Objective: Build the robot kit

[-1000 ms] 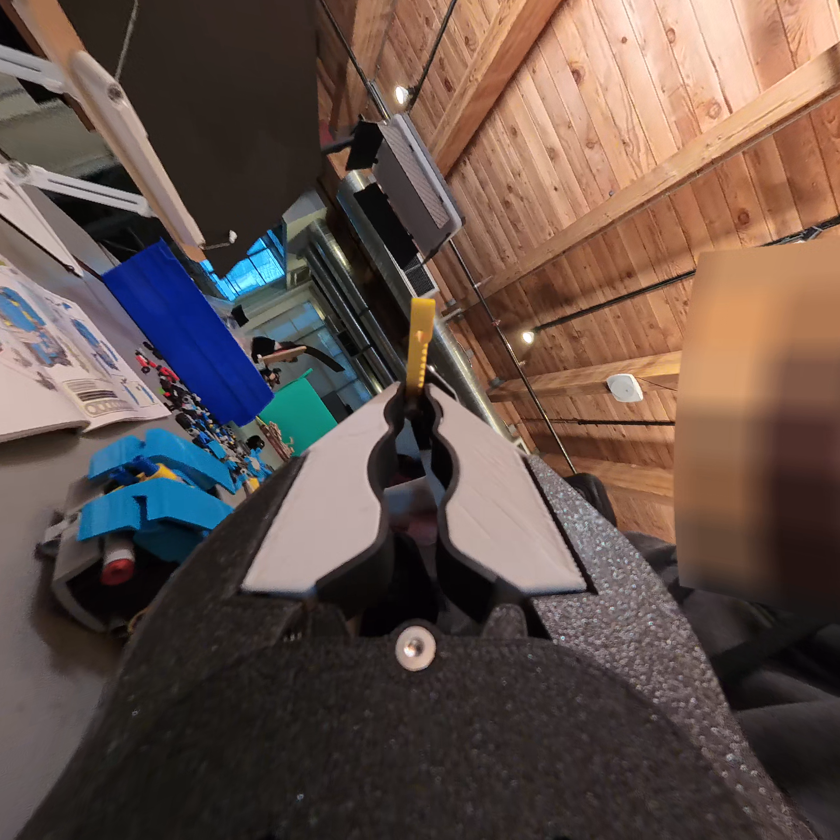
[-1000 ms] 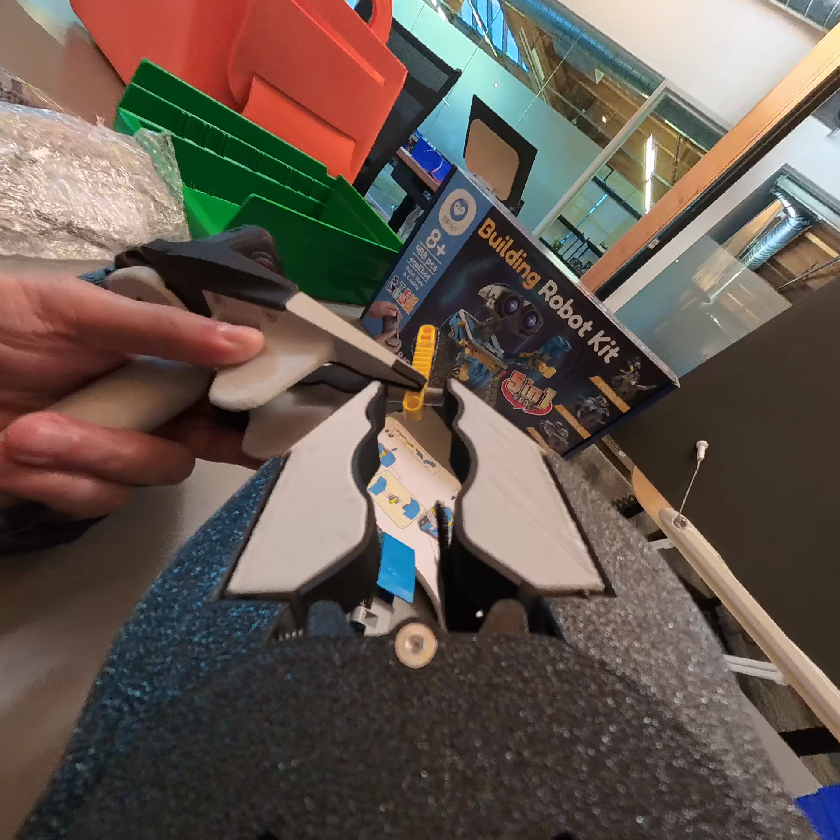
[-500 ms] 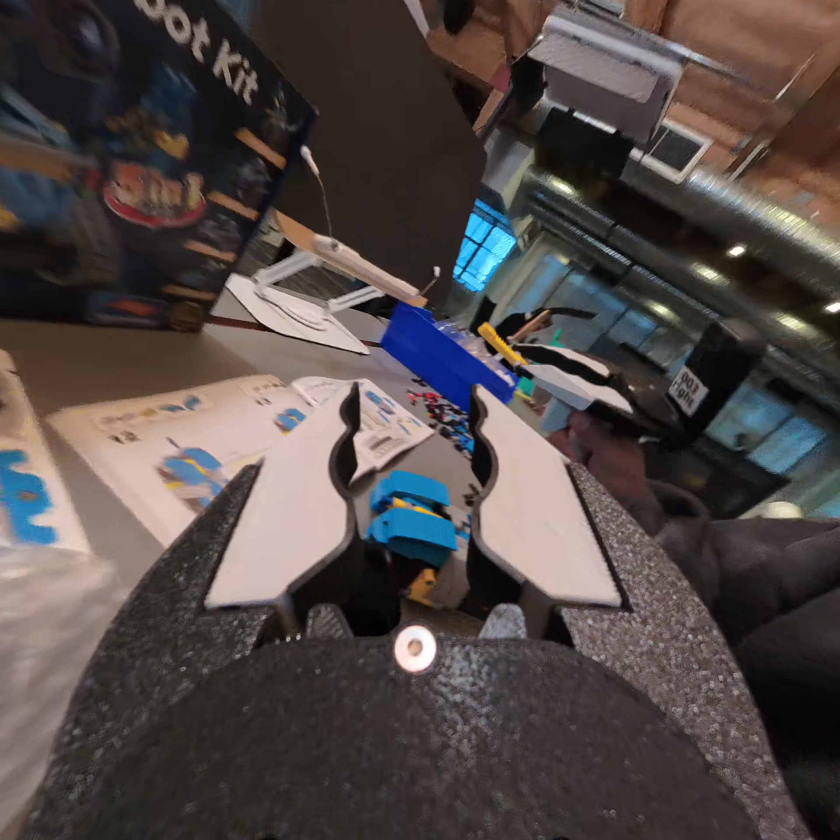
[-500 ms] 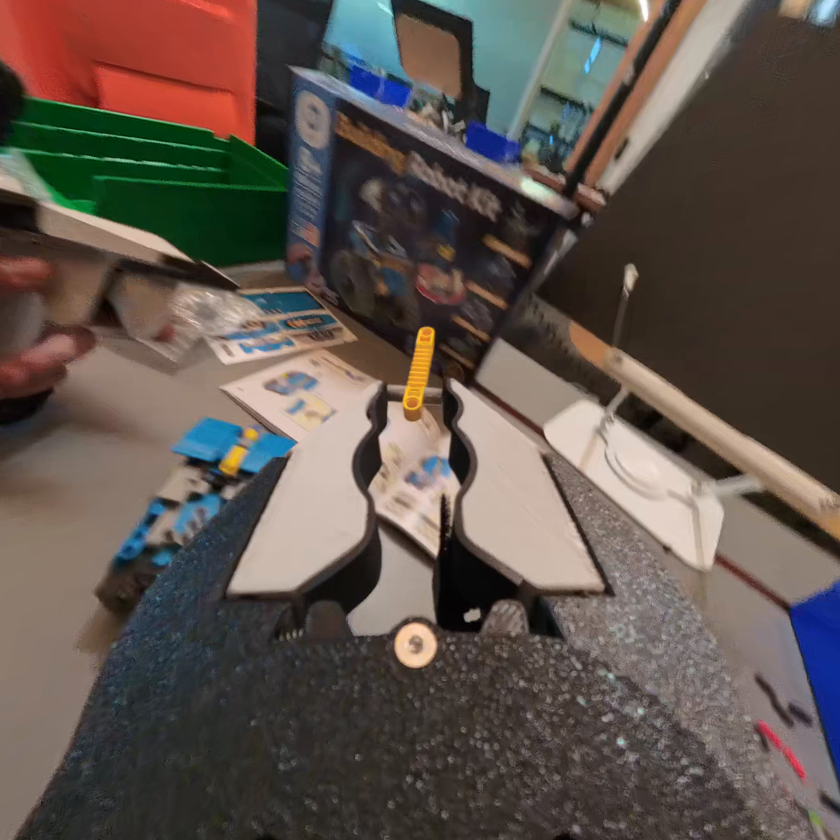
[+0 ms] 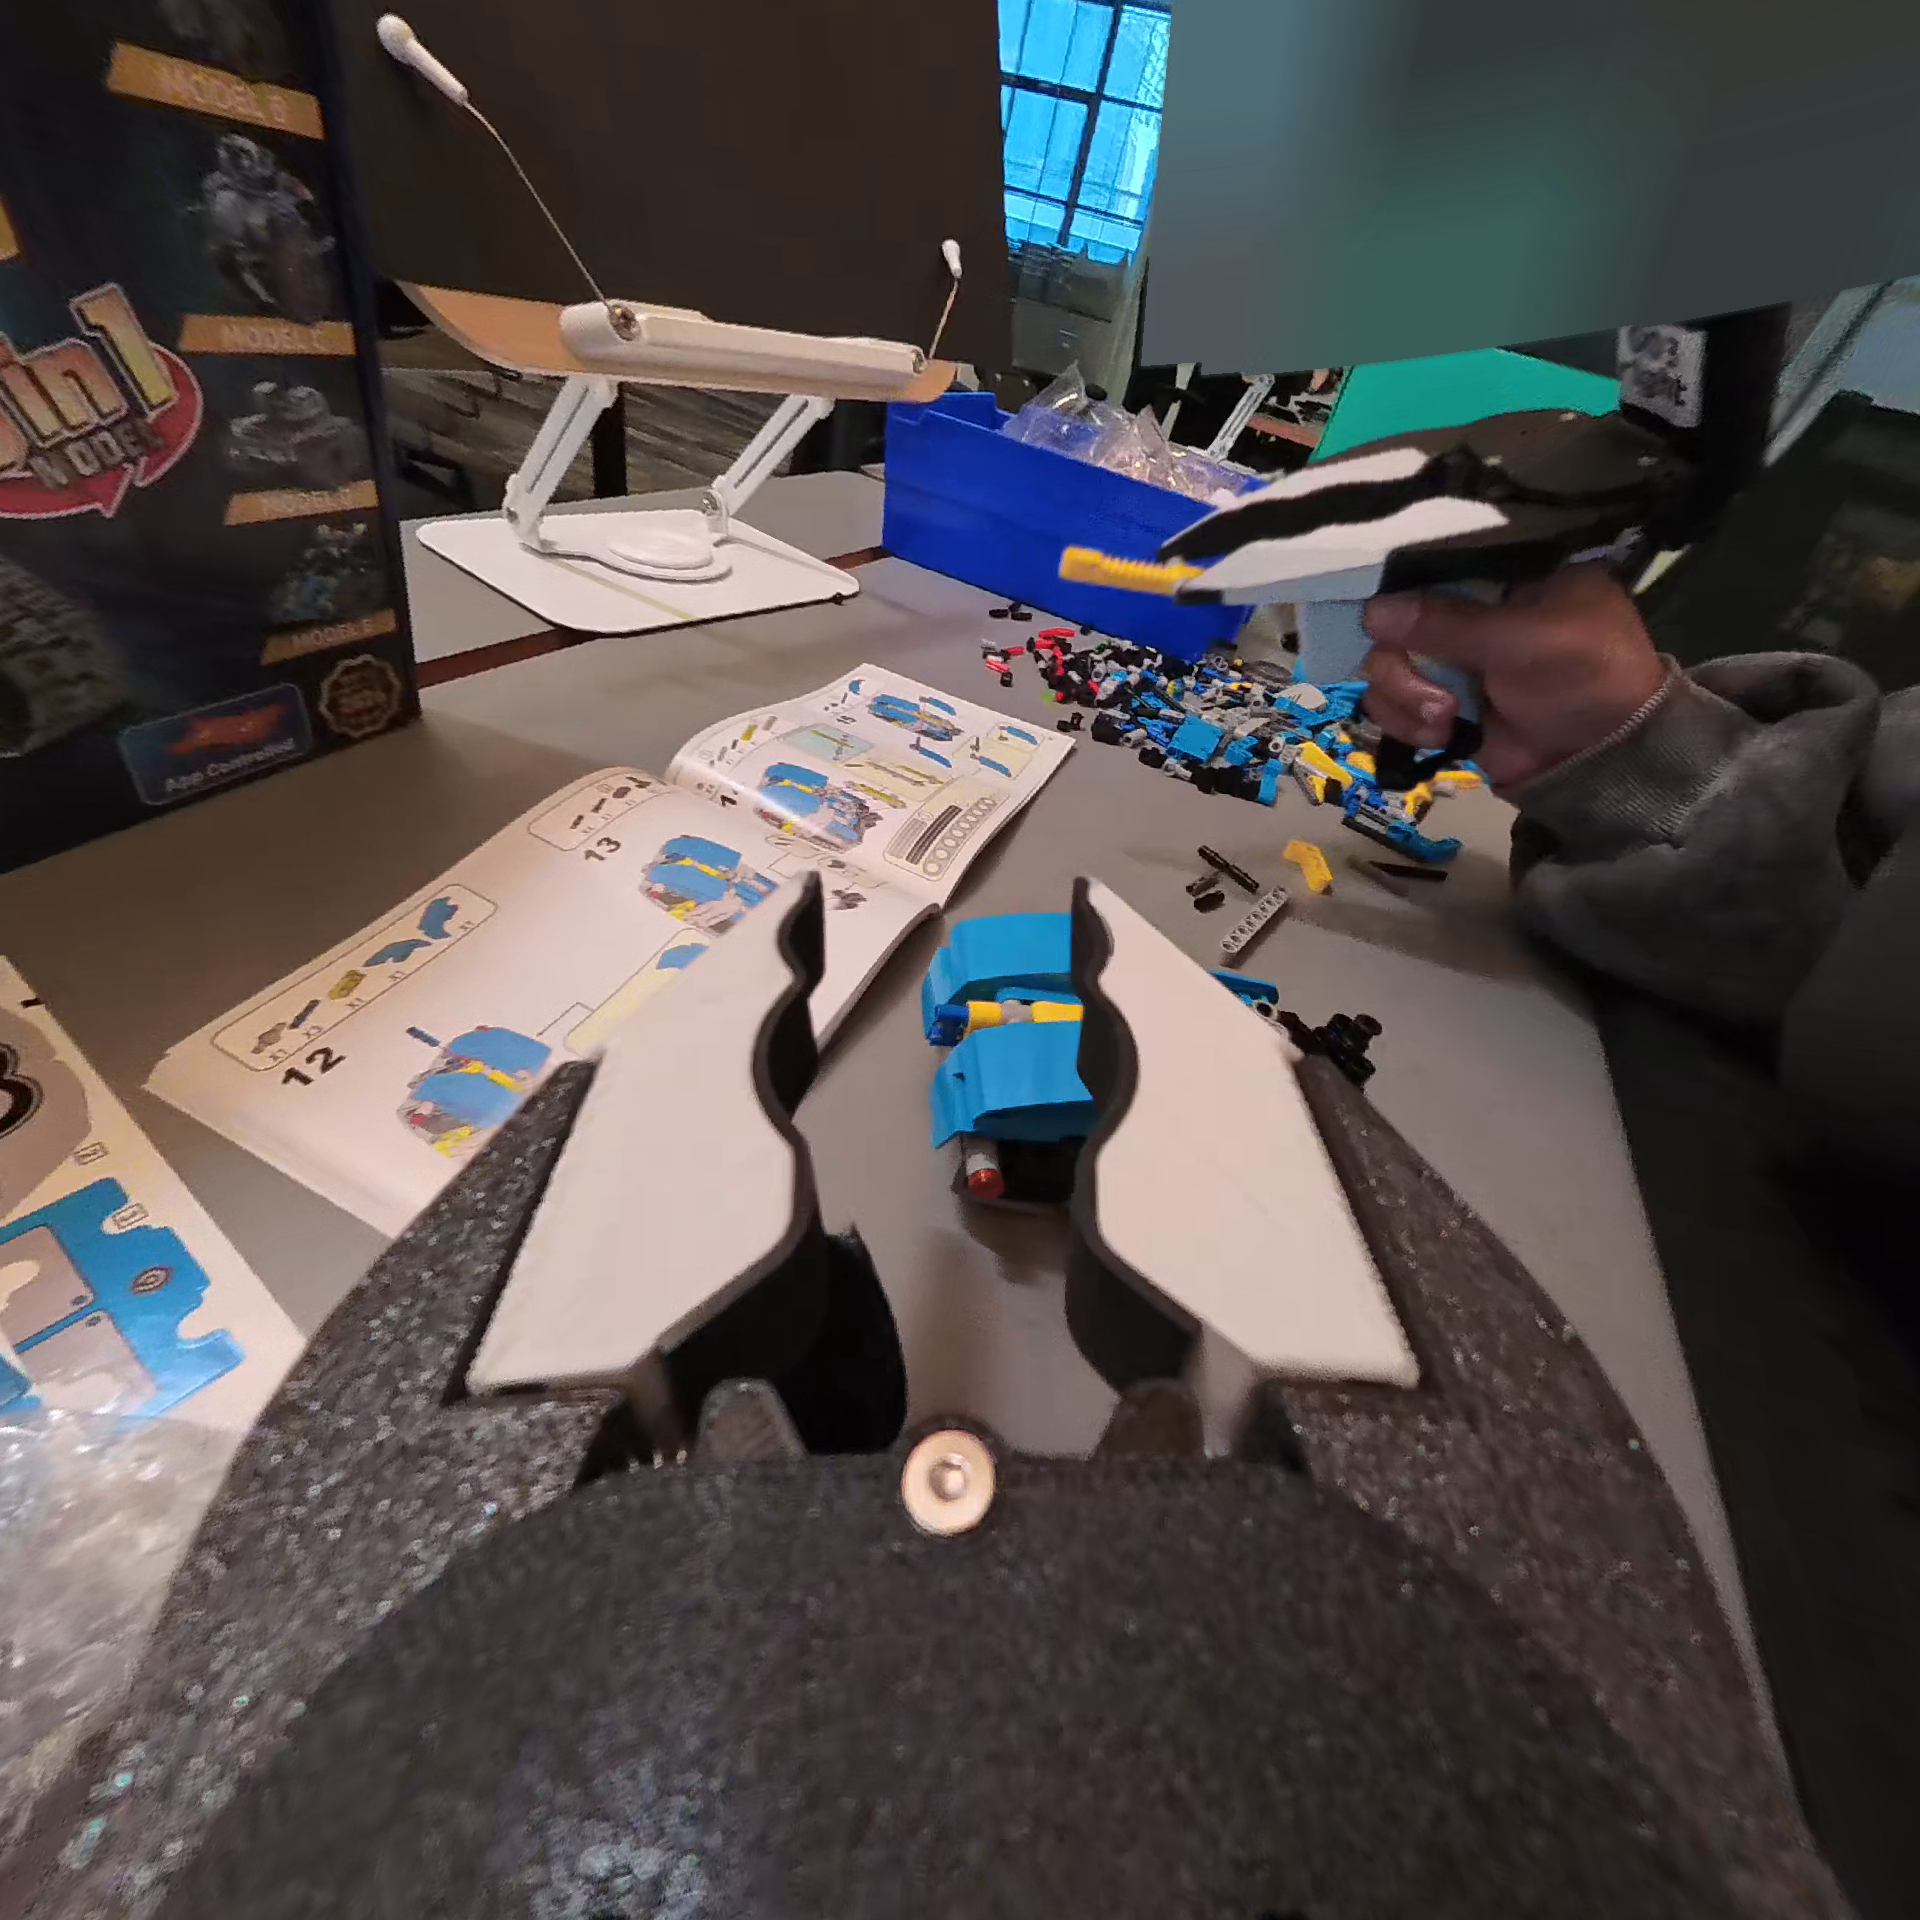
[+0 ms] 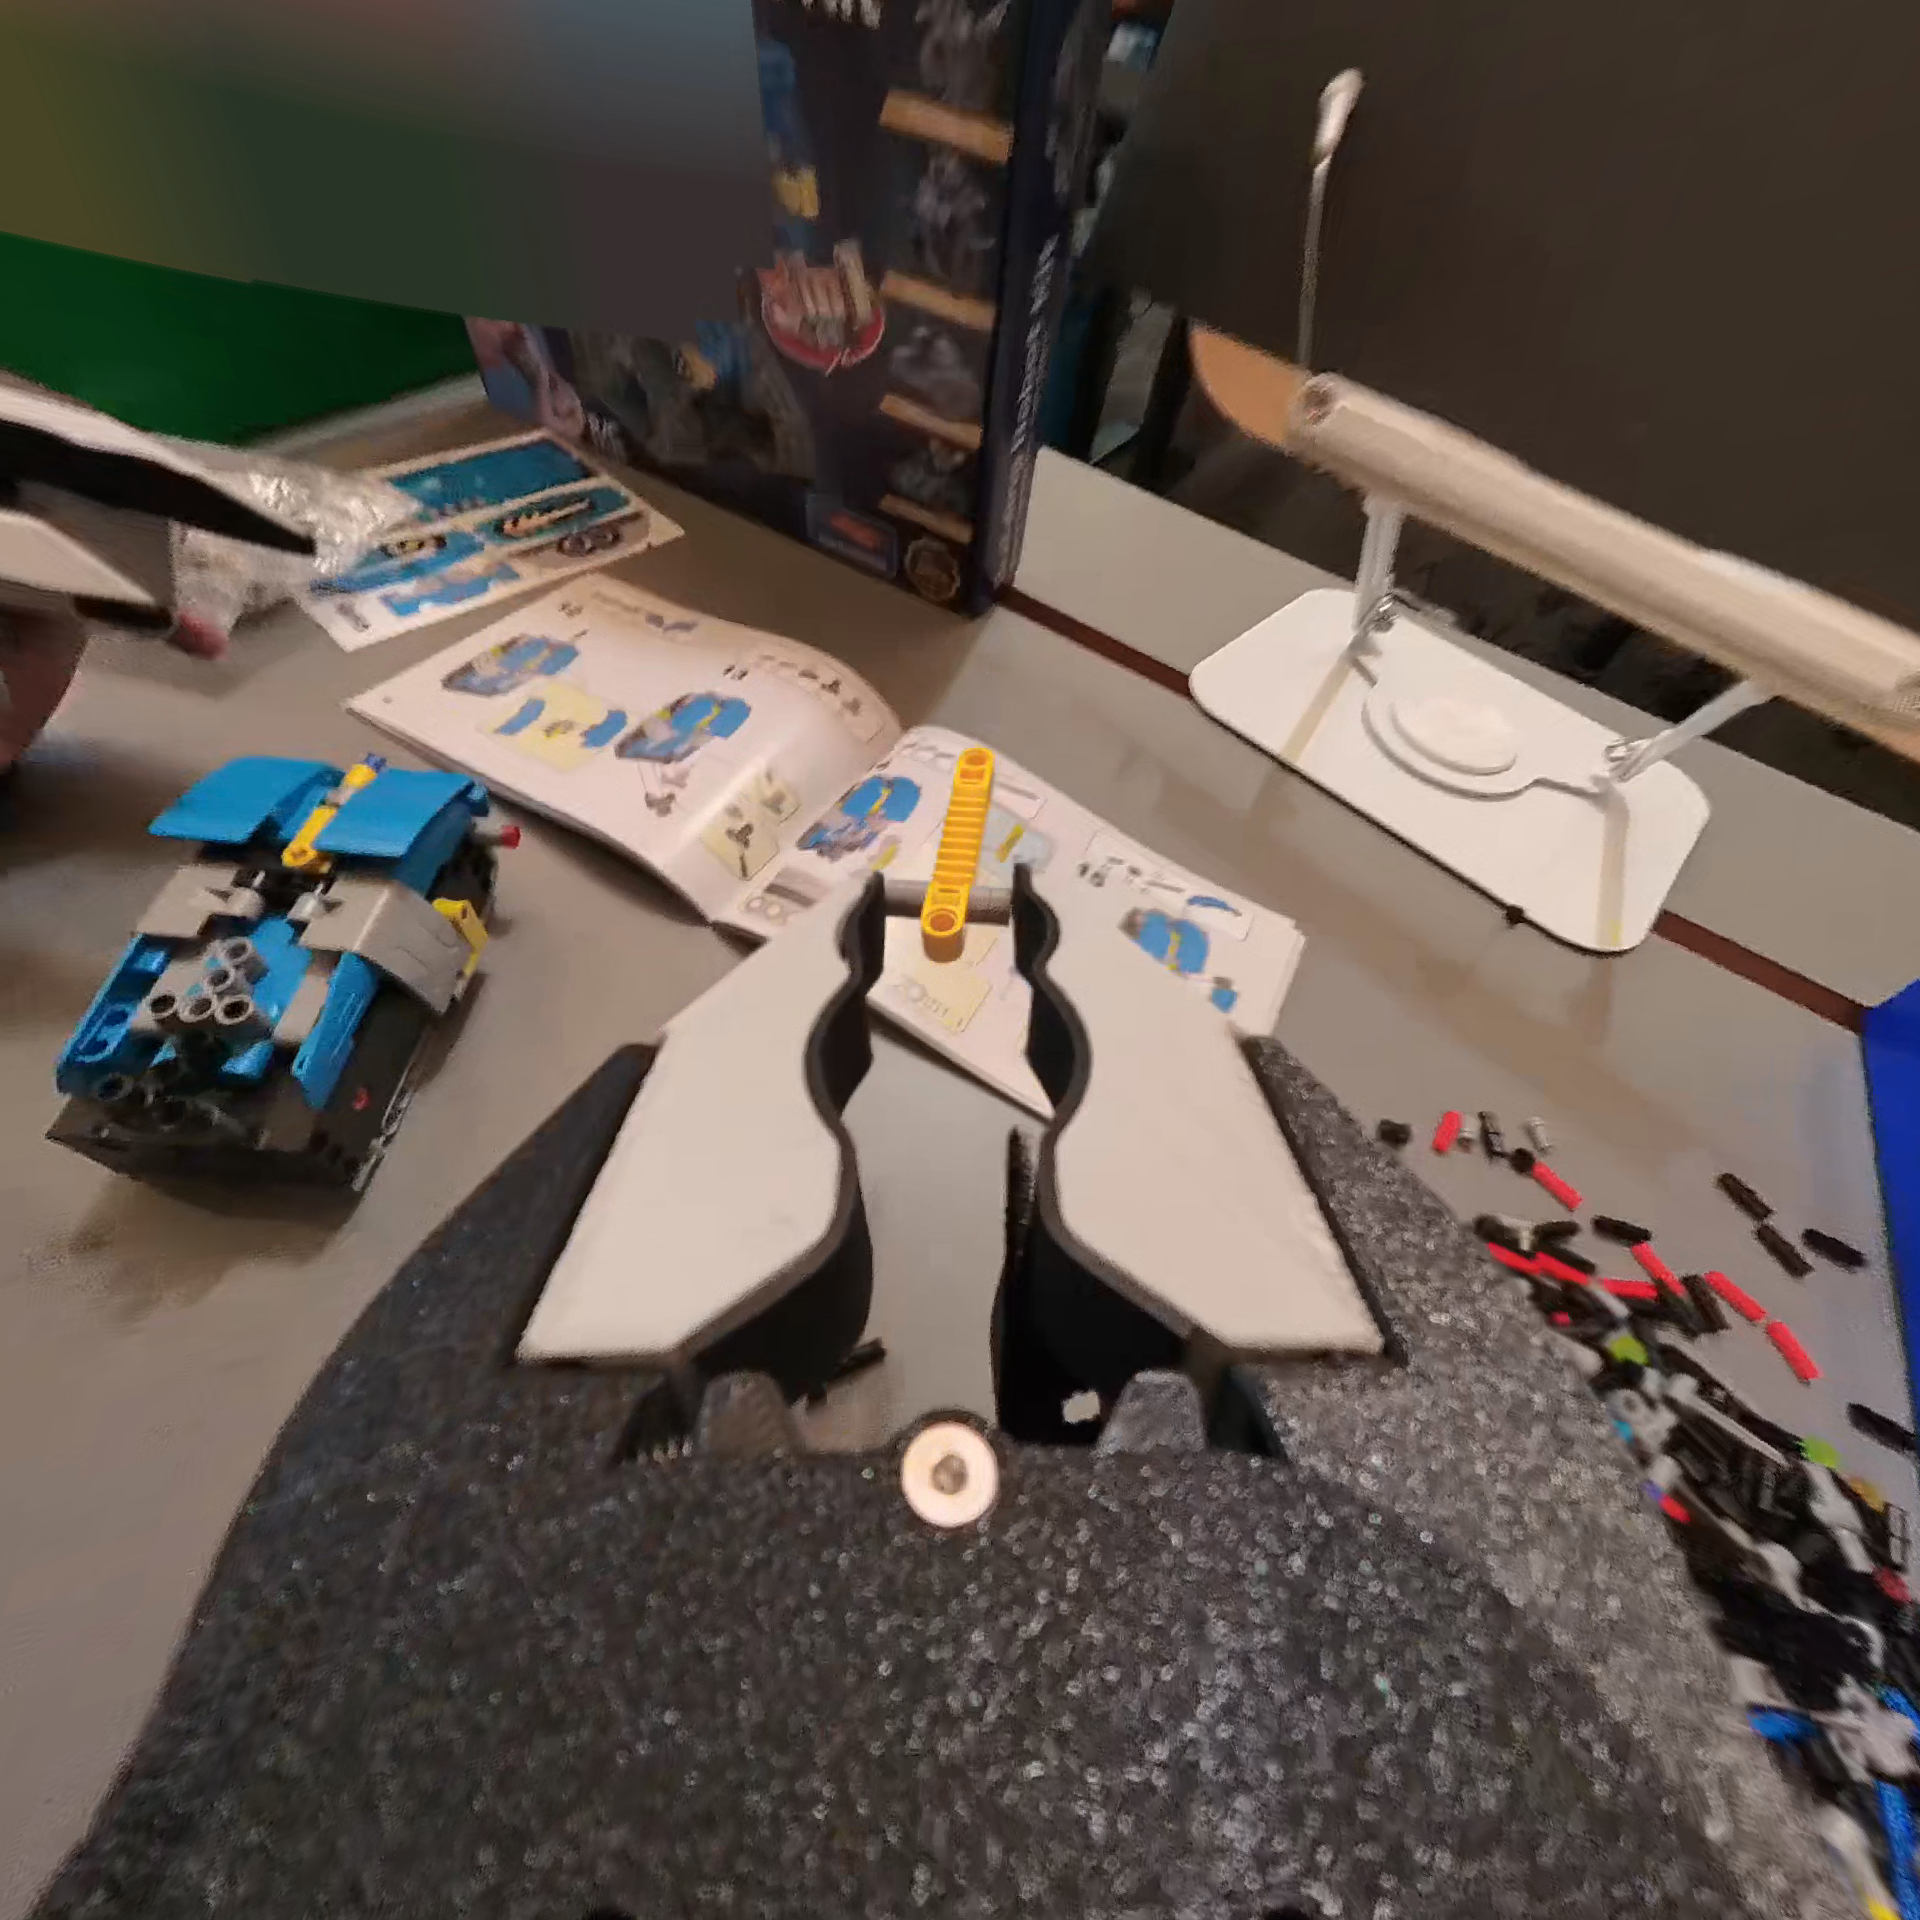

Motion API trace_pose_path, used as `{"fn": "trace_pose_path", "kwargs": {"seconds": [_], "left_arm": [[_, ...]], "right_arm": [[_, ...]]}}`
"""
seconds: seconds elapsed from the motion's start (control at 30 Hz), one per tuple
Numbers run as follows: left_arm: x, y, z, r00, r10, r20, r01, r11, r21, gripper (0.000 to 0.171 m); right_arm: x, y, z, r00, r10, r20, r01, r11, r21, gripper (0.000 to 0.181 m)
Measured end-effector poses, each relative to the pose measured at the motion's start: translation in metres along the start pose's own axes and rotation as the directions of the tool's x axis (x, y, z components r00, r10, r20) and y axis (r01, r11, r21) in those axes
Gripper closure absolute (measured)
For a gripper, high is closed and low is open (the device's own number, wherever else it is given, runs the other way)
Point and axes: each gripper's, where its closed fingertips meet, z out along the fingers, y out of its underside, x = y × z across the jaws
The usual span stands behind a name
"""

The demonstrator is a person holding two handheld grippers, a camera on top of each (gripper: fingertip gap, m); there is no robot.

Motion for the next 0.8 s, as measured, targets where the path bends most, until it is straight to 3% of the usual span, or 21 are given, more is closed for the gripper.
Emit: {"fn": "trace_pose_path", "kwargs": {"seconds": [0.23, 0.37, 0.5, 0.8], "left_arm": [[0.009, -0.003, -0.003, 0.998, 0.054, -0.027, -0.054, 0.998, 0.027, 0.129], [0.007, -0.002, -0.003, 0.999, 0.005, -0.042, -0.004, 1.0, 0.019, 0.131], [0.009, 0.011, 0.0, 0.994, -0.082, -0.078, 0.076, 0.995, -0.069, 0.136], [0.009, 0.011, -0.001, 0.996, -0.063, -0.061, 0.059, 0.996, -0.067, 0.137]], "right_arm": [[-0.005, 0.014, 0.012, 1.0, 0.002, 0.022, 0.0, 0.998, -0.055, 0.157], [-0.003, 0.017, 0.014, 1.0, 0.018, 0.023, -0.017, 0.998, -0.056, 0.157], [-0.006, 0.021, 0.017, 1.0, -0.009, 0.027, 0.01, 0.997, -0.073, 0.157], [-0.009, 0.019, 0.017, 0.999, -0.016, 0.036, 0.019, 0.998, -0.063, 0.157]]}}
